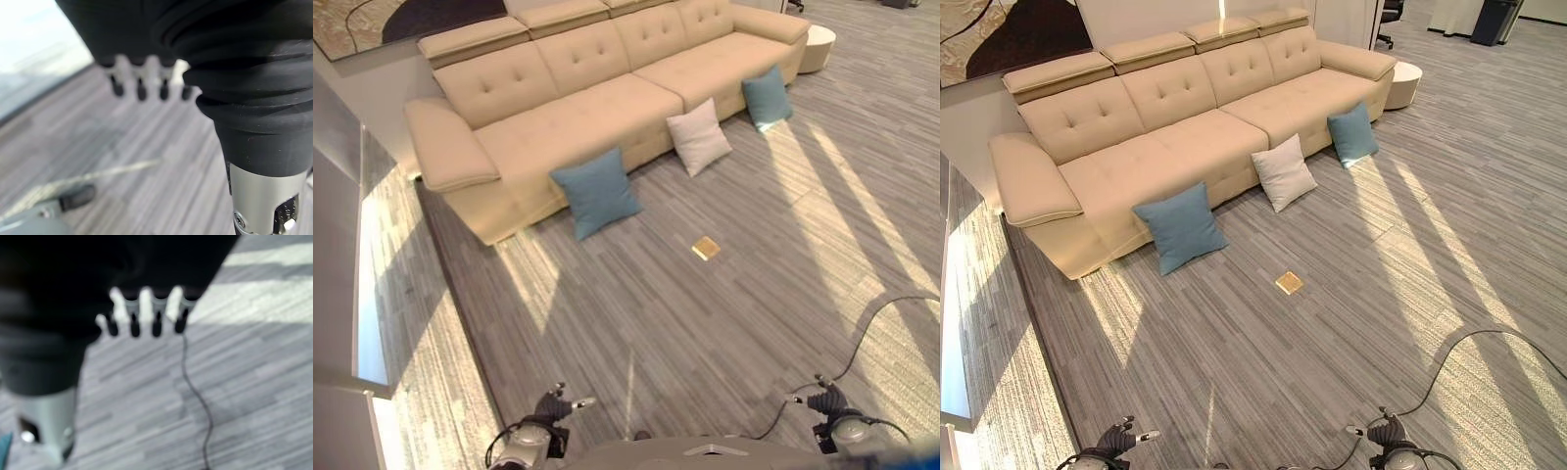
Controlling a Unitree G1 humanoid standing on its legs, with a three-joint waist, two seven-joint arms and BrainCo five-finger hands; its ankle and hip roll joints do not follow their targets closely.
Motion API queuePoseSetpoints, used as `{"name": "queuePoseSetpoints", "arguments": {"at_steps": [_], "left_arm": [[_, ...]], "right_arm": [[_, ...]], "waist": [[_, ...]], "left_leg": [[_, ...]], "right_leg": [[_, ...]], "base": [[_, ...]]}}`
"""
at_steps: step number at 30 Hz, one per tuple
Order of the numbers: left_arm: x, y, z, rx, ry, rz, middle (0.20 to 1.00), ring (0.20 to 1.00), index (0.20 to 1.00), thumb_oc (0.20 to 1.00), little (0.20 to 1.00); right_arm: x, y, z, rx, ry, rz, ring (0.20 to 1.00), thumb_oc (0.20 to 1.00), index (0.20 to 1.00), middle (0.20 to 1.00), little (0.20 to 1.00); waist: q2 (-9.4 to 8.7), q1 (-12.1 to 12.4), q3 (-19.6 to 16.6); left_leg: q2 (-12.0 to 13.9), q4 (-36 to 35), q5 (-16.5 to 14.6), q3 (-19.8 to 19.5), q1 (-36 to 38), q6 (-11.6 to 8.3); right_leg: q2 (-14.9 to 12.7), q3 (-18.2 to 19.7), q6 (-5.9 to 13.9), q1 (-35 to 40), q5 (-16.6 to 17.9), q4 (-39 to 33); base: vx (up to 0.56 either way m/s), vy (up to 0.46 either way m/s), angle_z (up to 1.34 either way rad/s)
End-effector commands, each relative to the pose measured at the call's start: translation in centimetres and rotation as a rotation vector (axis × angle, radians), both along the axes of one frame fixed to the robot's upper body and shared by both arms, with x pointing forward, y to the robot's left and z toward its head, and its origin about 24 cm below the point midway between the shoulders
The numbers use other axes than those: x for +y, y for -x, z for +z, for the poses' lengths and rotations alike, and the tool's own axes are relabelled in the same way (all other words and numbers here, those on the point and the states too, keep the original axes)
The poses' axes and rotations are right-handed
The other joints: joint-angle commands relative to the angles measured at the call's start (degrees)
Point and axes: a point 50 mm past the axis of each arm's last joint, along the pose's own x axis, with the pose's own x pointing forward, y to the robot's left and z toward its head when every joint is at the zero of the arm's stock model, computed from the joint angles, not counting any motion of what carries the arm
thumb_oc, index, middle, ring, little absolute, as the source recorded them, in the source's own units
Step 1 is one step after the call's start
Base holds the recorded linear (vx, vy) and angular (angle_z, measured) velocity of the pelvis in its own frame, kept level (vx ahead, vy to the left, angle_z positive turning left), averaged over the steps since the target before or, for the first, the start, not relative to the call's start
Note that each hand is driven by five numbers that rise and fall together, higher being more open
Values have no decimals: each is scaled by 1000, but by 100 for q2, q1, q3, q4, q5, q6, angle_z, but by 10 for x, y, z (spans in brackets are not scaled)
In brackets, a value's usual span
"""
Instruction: Pick up all the scattered cushions and arrange them neatly on the sofa.
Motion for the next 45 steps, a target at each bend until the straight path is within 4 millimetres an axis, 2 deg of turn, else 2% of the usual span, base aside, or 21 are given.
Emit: {"name": "queuePoseSetpoints", "arguments": {"at_steps": [1, 10, 17, 22, 26, 28, 29, 30, 32, 33, 34, 35, 37, 38, 39, 40, 41, 42, 43, 45], "left_arm": [[7, -21, 7, -50, -26, 6, 1000, 1000, 1000, 1000, 1000], [8, -21, 7, -48, -23, -2, 1000, 1000, 1000, 1000, 1000], [12, -22, 8, -52, -33, 13, 1000, 1000, 1000, 1000, 1000], [10, -21, 8, -57, -24, 24, 1000, 1000, 1000, 1000, 1000], [8, -19, 7, -52, -19, 15, 1000, 1000, 1000, 1000, 1000], [10, -21, 8, -62, -20, 20, 1000, 1000, 1000, 1000, 1000], [11, -26, 11, -82, -25, 21, 1000, 1000, 1000, 1000, 1000], [12, -29, 13, -101, -27, 28, 1000, 1000, 1000, 1000, 1000], [11, -32, 13, -110, -26, 28, 1000, 1000, 1000, 1000, 1000], [11, -35, 15, -125, -23, 36, 1000, 1000, 1000, 1000, 1000], [10, -38, 16, -142, -21, 44, 1000, 1000, 1000, 1000, 1000], [9, -40, 17, -151, -16, 38, 1000, 1000, 1000, 1000, 1000], [6, -38, 15, -138, -11, 22, 1000, 1000, 1000, 1000, 1000], [5, -39, 15, -135, -11, 18, 1000, 1000, 1000, 1000, 1000], [2, -43, 16, -139, -4, 3, 1000, 1000, 1000, 1000, 1000], [2, -46, 17, -140, -9, -6, 1000, 1000, 1000, 1000, 1000], [2, -44, 15, -120, -11, -17, 1000, 1000, 1000, 1000, 1000], [3, -42, 14, -109, -15, -26, 1000, 1000, 1000, 1000, 1000], [2, -41, 14, -101, -18, -37, 1000, 1000, 1000, 1000, 1000], [4, -40, 13, -95, -30, -49, 1000, 1000, 1000, 1000, 1000]], "right_arm": [[12, -14, -1, -36, -42, -19, 1000, 1000, 1000, 1000, 1000], [14, -15, -1, -23, -34, 17, 1000, 1000, 1000, 1000, 1000], [16, -23, 1, -22, -13, 71, 1000, 1000, 1000, 1000, 1000], [17, -32, 4, -35, 1, 108, 1000, 1000, 1000, 1000, 1000], [23, -33, 3, -22, -2, 139, 1000, 1000, 1000, 1000, 1000], [25, -35, 3, -34, -11, 141, 1000, 1000, 1000, 1000, 1000], [26, -36, 4, -48, -16, 142, 1000, 1000, 1000, 1000, 1000], [28, -39, 5, -61, -18, 152, 1000, 1000, 1000, 1000, 1000], [29, -42, 7, -74, -13, 169, 1000, 1000, 1000, 1000, 1000], [30, -48, 11, -101, -6, 189, 1000, 1000, 1000, 1000, 1000], [30, -51, 14, -120, 1, 206, 1000, 1000, 1000, 1000, 1000], [28, -51, 15, -120, 9, 210, 1000, 1000, 1000, 1000, 1000], [25, -44, 12, -98, 16, 218, 1000, 1000, 1000, 1000, 1000], [24, -42, 12, -97, 19, 211, 1000, 1000, 1000, 1000, 1000], [24, -38, 9, -84, 12, 190, 1000, 1000, 1000, 1000, 1000], [24, -35, 7, -69, 3, 178, 1000, 1000, 1000, 1000, 1000], [21, -24, 1, -20, -6, 146, 1000, 1000, 1000, 1000, 1000], [20, -21, 0, -10, -5, 141, 1000, 1000, 1000, 1000, 1000], [20, -19, -1, 1, -2, 139, 1000, 1000, 1000, 1000, 1000], [19, -15, -2, 14, 6, 131, 1000, 1000, 1000, 1000, 1000]], "waist": [[-344, -15, 112], [-388, 20, 142], [-459, 122, 219], [-466, 226, 293], [-479, 305, 418], [-486, 281, 516], [-448, 252, 593], [-417, 225, 613], [-408, 195, 623], [-425, 131, 651], [-460, 59, 679], [-476, 32, 688], [-537, 21, 589], [-545, 11, 576], [-625, -14, 637], [-729, -10, 722], [-792, 36, 737], [-808, 58, 720], [-790, 63, 684], [-716, 114, 662]], "left_leg": [[164, -121, -345, -5, 253, -264], [133, -29, -423, -55, 201, -220], [53, 525, -644, -90, -152, -135], [-90, 719, -776, -137, -366, 3], [-239, 727, -875, -158, -376, 223], [-282, 759, -887, -281, -356, 301], [-279, 776, -903, -422, -345, 334], [-273, 666, -922, -514, -200, 336], [-261, 507, -938, -608, -11, 312], [-276, 462, -957, -797, 101, 289], [-300, 462, -996, -1053, 237, 237], [-317, 512, -1044, -1201, 276, 203], [-261, 824, -1031, -1391, 245, 17], [-157, 1151, -814, -1322, 83, -190], [45, 2063, -519, -958, -472, -345], [304, 2806, -317, -444, -918, -314], [404, 2467, -617, 38, -1301, -188], [377, 2208, -646, 88, -1388, -181], [396, 1892, -465, 157, -1539, -214], [477, 1241, 137, 379, -1838, -350]], "right_leg": [[-521, -157, 776, 673, 651, -1082], [-555, -110, 776, 650, 632, -1051], [-624, 31, 776, 517, 664, -1008], [-782, 79, 890, 267, 679, -764], [-1095, 32, 1064, -212, 770, 197], [-1130, 95, 1046, -418, 911, 738], [-1042, 221, 1016, -709, 909, 1198], [-918, 247, 953, -944, 853, 1293], [-815, 131, 888, -1032, 754, 1042], [-628, 193, 871, -1278, 793, 795], [-370, 457, 884, -1448, 846, 613], [-279, 576, 871, -1407, 835, 507], [-151, 678, 682, -1028, 758, 121], [-136, 598, 621, -872, 738, 1], [-208, 429, 478, -613, 656, -149], [-250, 261, 336, -356, 548, -240], [-283, 51, 318, -16, 363, -388], [-293, 41, 335, 54, 303, -405], [-276, -2, 350, 110, 246, -426], [-172, -74, 339, 384, 52, -490]], "base": [[0, 0, 0], [16, 8, 0], [2, 17, -4], [-18, 95, -10], [27, 194, -22], [69, 141, 11], [138, 107, 24], [184, 64, 32], [230, -39, 57], [331, -141, 54], [333, -171, 29], [335, -247, 68], [260, -268, 163], [197, -277, 216], [187, -343, 223], [314, -327, 155], [334, -205, 113], [351, -50, 89], [279, 33, 80], [267, 26, 11]]}}
